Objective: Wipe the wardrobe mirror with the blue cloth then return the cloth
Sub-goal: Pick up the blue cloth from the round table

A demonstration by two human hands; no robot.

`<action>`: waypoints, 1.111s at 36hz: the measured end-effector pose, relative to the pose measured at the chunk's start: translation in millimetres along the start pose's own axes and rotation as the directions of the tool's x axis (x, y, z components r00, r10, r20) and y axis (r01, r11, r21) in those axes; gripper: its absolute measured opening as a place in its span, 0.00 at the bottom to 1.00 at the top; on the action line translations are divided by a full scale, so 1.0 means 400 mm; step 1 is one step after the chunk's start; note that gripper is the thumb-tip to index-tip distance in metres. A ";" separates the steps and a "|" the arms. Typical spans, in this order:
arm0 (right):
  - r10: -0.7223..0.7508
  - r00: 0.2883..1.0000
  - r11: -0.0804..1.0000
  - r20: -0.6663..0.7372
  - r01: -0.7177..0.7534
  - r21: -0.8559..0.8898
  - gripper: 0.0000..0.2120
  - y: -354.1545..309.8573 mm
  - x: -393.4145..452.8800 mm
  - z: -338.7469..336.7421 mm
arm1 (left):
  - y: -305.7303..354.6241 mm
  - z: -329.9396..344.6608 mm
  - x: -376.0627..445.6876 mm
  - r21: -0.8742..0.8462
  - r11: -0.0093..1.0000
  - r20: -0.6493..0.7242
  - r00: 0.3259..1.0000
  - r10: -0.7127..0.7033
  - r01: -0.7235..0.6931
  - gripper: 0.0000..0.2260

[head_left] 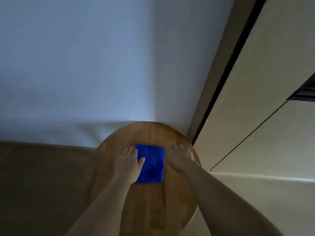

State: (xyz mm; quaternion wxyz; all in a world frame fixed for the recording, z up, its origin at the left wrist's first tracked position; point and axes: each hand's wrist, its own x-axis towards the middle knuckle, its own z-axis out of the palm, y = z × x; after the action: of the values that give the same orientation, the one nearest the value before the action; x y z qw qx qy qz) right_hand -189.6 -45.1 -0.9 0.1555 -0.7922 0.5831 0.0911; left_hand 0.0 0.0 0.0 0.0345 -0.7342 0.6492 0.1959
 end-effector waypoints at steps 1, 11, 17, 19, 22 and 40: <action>0.011 0.999 1.000 0.031 -0.011 0.003 0.23 0.002 0.013 0.011 | -0.003 0.017 0.010 0.006 1.000 0.031 0.999 -0.015 0.015 0.27; -0.012 0.978 1.000 0.211 0.008 0.021 0.28 0.013 0.135 0.177 | -0.042 0.183 0.115 -0.027 0.991 0.210 0.970 -0.120 0.129 0.30; -0.048 0.962 0.999 0.269 0.050 0.000 0.32 0.007 0.207 0.258 | -0.069 0.274 0.196 -0.074 0.980 0.242 0.957 -0.161 0.183 0.32; -0.045 0.962 0.999 0.269 0.046 0.005 0.35 0.008 0.232 0.283 | -0.074 0.301 0.222 -0.116 0.969 0.247 0.951 -0.186 0.220 0.32; -0.029 0.961 0.999 0.276 0.020 0.037 0.41 0.009 0.263 0.315 | -0.079 0.330 0.253 -0.174 0.947 0.234 0.945 -0.228 0.271 0.32; 0.037 0.977 0.987 0.212 -0.003 -0.160 0.59 -0.049 0.314 0.428 | -0.090 0.389 0.314 -0.072 0.966 0.294 0.931 -0.217 0.248 0.48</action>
State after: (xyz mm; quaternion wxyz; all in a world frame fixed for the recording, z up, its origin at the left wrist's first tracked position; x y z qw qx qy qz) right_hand -126.5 -91.9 -199.2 0.1528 -0.7817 0.5617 0.2239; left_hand 7.0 -65.1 -192.4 0.1105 -0.7710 0.5344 0.3283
